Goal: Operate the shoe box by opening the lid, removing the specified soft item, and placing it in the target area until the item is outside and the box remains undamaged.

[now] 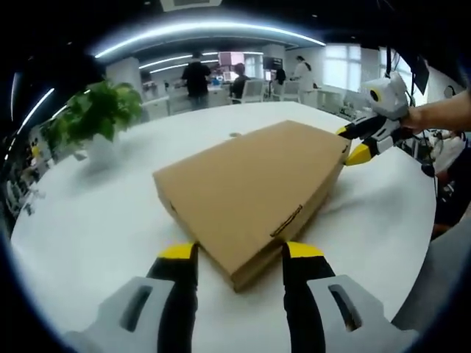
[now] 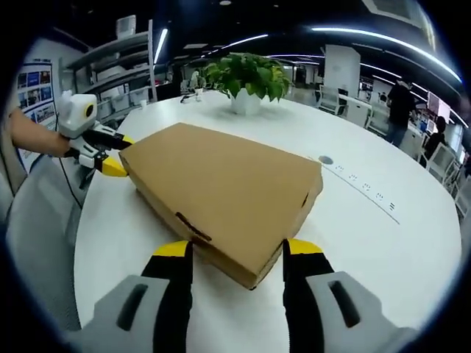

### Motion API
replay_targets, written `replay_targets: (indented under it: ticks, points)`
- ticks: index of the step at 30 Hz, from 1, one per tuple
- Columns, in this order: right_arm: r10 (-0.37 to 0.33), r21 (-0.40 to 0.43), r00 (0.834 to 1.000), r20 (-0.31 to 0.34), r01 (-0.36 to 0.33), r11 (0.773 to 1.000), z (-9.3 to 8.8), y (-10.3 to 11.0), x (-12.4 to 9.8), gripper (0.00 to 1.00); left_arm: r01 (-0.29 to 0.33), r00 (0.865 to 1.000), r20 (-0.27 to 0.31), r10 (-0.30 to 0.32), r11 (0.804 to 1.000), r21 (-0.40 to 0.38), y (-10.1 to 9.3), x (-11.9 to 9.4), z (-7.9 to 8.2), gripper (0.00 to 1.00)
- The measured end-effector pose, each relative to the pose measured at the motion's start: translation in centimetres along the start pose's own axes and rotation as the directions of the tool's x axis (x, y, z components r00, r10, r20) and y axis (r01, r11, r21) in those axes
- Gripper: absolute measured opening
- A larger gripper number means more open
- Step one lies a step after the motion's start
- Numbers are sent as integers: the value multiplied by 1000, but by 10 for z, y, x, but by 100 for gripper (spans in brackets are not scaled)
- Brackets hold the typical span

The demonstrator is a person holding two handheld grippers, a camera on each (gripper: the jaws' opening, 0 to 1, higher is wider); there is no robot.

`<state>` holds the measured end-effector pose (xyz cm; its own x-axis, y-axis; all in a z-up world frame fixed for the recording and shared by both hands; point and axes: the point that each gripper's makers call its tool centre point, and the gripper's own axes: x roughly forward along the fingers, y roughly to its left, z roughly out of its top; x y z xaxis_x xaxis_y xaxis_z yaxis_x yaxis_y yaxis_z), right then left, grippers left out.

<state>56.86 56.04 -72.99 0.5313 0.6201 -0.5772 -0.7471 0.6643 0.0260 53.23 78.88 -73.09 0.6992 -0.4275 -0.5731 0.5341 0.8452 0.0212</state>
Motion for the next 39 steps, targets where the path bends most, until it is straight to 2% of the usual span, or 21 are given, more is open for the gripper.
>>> replay_targets:
  ticks: [20, 39]
  points:
    - [-50, 71, 999, -6, 50, 996, -4, 39, -6, 43, 76, 997, -34, -74, 996, 49, 12, -19, -9, 44]
    - [-106, 115, 994, -33, 109, 987, -12, 79, -15, 39, 188, 980, -85, -179, 974, 122, 23, -32, -17, 44]
